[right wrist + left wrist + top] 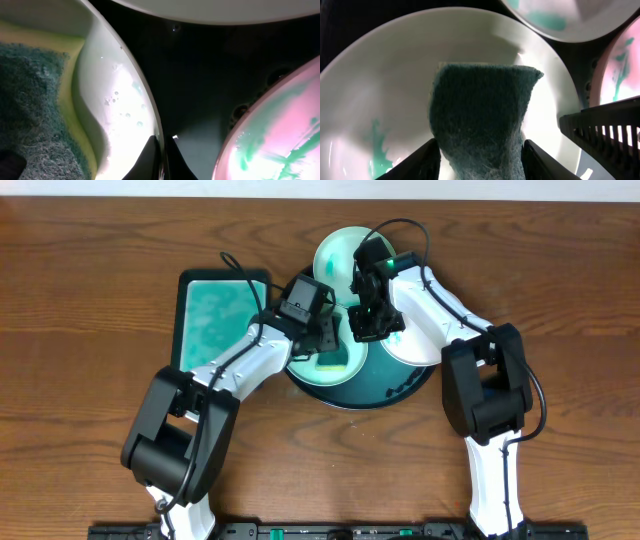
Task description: Clean dirty plates on tray and stack at the side
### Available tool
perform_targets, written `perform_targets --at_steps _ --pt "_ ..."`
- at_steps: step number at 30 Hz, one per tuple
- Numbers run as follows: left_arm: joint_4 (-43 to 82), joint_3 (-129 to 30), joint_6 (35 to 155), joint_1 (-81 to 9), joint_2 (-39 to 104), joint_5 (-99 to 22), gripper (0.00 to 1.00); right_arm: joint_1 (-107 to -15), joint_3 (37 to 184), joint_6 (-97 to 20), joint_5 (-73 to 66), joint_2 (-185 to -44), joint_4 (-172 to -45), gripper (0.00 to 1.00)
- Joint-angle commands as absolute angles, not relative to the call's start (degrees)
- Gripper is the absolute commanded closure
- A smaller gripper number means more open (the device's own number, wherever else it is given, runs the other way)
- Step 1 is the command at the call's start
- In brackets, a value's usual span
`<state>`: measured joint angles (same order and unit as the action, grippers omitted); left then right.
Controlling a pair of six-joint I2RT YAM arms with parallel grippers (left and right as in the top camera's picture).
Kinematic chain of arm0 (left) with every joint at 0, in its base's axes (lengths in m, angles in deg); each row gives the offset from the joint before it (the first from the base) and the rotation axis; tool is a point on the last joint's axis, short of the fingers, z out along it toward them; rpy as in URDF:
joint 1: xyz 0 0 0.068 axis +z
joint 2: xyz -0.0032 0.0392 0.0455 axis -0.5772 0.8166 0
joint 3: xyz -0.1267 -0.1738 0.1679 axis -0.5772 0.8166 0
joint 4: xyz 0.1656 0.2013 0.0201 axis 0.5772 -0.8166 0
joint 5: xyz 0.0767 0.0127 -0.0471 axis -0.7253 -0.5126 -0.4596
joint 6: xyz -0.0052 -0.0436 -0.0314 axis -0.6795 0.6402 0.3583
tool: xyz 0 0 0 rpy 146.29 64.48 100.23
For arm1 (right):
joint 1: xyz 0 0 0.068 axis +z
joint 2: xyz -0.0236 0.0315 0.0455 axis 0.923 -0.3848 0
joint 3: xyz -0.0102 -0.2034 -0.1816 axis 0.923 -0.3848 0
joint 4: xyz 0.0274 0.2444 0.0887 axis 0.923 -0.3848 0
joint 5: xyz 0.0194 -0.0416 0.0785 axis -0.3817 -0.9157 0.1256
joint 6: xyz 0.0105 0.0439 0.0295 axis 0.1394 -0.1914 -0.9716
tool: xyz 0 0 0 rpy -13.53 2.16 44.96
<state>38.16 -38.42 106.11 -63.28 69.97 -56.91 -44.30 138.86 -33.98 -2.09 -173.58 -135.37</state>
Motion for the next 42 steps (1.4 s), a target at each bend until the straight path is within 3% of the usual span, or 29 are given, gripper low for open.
perform_targets --at_steps 1,7,10,13,22,28,38,42 --pt "37.7 -38.4 109.3 -64.6 69.9 -62.7 0.48 -43.6 138.8 -33.5 0.4 -174.3 -135.6 0.99" --pt "37.4 -38.4 111.2 -65.1 69.9 -64.8 0.49 -43.6 138.8 -33.5 0.4 -174.3 -135.6 0.99" --pt "37.1 -38.4 111.1 -65.1 69.8 -64.8 0.60 -43.6 138.8 -33.5 0.4 -174.3 -135.5 0.99" --pt "36.7 -38.4 111.0 -65.1 69.0 -66.3 0.61 -43.6 138.8 -33.5 0.4 -174.3 -135.7 0.99" --pt "34.3 -38.6 111.3 -65.9 66.8 -67.3 0.46 -43.6 138.8 -33.5 0.4 -174.3 -135.8 0.98" --pt "34.4 -38.6 113.0 -67.6 67.0 -67.3 0.45 -43.6 138.8 -33.5 0.4 -174.3 -135.7 0.97" --pt "36.4 -38.4 113.2 -67.8 69.2 -67.3 0.54 -43.6 138.8 -33.5 0.4 -174.3 -136.0 0.98" --pt "36.4 -38.4 113.9 -67.9 70.2 -67.3 0.64 -43.6 138.8 -33.5 0.4 -174.3 -136.0 0.98"
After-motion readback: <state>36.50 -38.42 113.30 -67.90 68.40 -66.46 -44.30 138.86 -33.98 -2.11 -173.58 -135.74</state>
